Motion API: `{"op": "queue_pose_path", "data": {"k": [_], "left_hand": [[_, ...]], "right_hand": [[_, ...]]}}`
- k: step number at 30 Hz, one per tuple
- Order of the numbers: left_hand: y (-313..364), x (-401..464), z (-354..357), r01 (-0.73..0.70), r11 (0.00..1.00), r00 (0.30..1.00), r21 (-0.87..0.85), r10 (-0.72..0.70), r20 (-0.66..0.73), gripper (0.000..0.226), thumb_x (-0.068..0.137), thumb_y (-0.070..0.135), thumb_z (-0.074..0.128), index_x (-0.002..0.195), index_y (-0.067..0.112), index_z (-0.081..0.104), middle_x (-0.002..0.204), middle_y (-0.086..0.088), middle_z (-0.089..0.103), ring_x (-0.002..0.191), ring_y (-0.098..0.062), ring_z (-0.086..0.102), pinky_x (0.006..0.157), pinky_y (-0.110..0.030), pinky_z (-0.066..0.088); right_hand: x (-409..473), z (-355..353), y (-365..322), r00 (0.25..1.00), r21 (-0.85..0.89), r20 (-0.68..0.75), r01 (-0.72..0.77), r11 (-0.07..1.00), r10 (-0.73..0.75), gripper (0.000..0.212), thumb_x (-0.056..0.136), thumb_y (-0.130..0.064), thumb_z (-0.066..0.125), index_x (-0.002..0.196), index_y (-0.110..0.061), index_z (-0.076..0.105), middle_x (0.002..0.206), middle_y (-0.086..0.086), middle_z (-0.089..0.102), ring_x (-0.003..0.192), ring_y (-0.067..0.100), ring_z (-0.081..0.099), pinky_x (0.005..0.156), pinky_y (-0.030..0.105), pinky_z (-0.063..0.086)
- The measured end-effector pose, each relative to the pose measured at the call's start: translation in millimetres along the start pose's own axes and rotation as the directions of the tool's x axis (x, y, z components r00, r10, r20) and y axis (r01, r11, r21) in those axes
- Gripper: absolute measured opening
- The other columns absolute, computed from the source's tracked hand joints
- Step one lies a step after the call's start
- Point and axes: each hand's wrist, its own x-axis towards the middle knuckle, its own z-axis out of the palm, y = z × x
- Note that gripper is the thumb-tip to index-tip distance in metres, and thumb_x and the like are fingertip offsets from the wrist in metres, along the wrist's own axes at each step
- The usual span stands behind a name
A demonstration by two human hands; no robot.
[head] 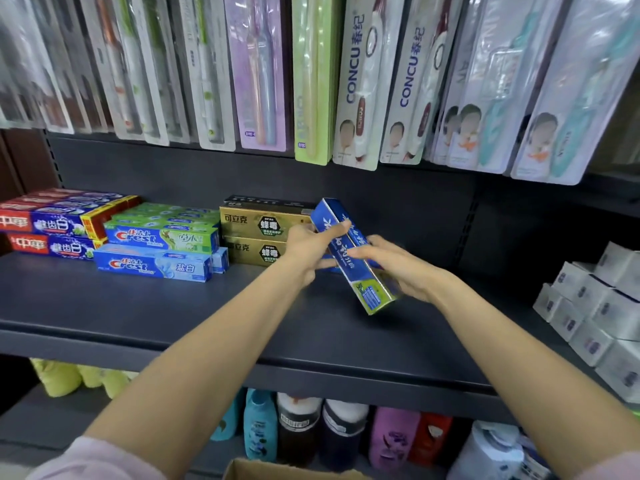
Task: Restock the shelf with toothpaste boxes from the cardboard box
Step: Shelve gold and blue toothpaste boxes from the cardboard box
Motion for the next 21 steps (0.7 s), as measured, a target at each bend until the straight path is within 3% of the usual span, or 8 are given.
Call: {"op": "queue_pose_path", "data": {"k": [2,5,7,10,13,15,17,21], "left_hand": [[-0.8,1.8,0.4,-0.005,1.0,1.0,-0.018,0.004,-0.027,0.031,0.08,0.021,0.075,0.101,0.004,0.06,0.105,-0.015,0.069,0.087,-0.023,0.07,0.065,-0.032,0.061],[-0.2,2.7,-2.7,-0.062,0.998,0.998,0.033,0.063,-0.009,0.026,0.087,0.023,0.067,0.104,0.005,0.059,0.108,-0.016,0.067,0.092,-0.025,0.068,0.075,-0.032,0.059],[-0.4,3.2,-10.3,-0.204,0.91,0.966,0.361,0.248,-0.078,0.035,0.092,0.021,0.06,0.12,0.001,0.054,0.116,-0.018,0.062,0.1,-0.027,0.063,0.087,-0.036,0.053],[-4.8,9.6,-25.7,-0.323,0.292,0.756,0.9,0.652,0.06,0.053,0.09,0.017,0.058,0.14,0.008,0.04,0.132,-0.012,0.049,0.119,-0.028,0.047,0.096,-0.036,0.039],[-7.3,27.5,-32.4,-0.319,-0.154,0.648,0.935,0.685,0.334,0.062,0.074,0.019,0.072,0.133,0.016,0.05,0.124,-0.008,0.057,0.116,-0.03,0.053,0.091,-0.041,0.044],[-9.3,48.0,-27.7,-0.296,-0.32,0.612,0.9,0.66,0.436,0.063,0.06,0.025,0.083,0.118,0.019,0.062,0.107,-0.005,0.066,0.105,-0.028,0.061,0.09,-0.04,0.048],[-6.5,62.2,-18.9,-0.294,-0.444,0.656,0.846,0.55,0.517,0.054,0.066,0.028,0.08,0.117,0.021,0.064,0.106,-0.002,0.066,0.107,-0.025,0.06,0.102,-0.045,0.04],[-15.5,79.0,-4.1,-0.283,-0.568,0.82,0.772,0.274,0.503,0.047,0.096,0.021,0.043,0.143,0.017,0.037,0.137,-0.003,0.05,0.134,-0.022,0.036,0.112,-0.061,-0.006]], "right_hand": [[1.0,-0.7,-3.8,0.983,-0.322,-0.077,0.134,0.937,-0.168,0.041,0.083,-0.031,0.069,0.114,-0.013,0.049,0.103,-0.001,0.062,0.086,0.011,0.061,0.072,0.024,0.048],[10.8,-11.8,-9.0,0.927,-0.586,-0.134,0.21,0.783,-0.349,0.037,0.081,-0.027,0.07,0.112,-0.013,0.056,0.103,0.003,0.063,0.092,0.018,0.059,0.073,0.026,0.041],[20.9,-23.8,-13.0,0.889,-0.725,-0.224,0.122,0.677,-0.4,0.044,0.08,-0.028,0.071,0.12,-0.015,0.056,0.111,0.009,0.06,0.103,0.026,0.057,0.082,0.029,0.043],[32.4,-38.0,-16.0,0.867,-0.876,-0.329,-0.132,0.463,-0.375,0.06,0.086,-0.024,0.065,0.14,-0.025,0.041,0.129,0.011,0.051,0.123,0.03,0.045,0.1,0.043,0.039],[53.1,-42.9,-7.7,0.878,-0.947,-0.27,-0.169,0.272,-0.395,0.062,0.09,-0.022,0.06,0.145,-0.032,0.032,0.133,0.007,0.049,0.125,0.028,0.042,0.101,0.041,0.036],[68.2,-41.9,-2.0,0.863,-0.944,-0.279,-0.167,0.283,-0.422,0.062,0.091,-0.02,0.057,0.146,-0.033,0.029,0.134,0.005,0.045,0.124,0.026,0.039,0.101,0.039,0.033],[83.5,-36.2,6.7,0.836,-0.931,-0.323,-0.197,0.308,-0.443,0.062,0.093,-0.019,0.054,0.147,-0.034,0.026,0.135,0.005,0.037,0.125,0.025,0.034,0.103,0.039,0.031],[106.2,-19.6,34.7,0.834,-0.903,-0.385,-0.254,0.345,-0.394,0.066,0.094,-0.01,0.051,0.149,-0.024,0.018,0.139,0.007,0.03,0.127,0.028,0.03,0.109,0.043,0.031]]}}
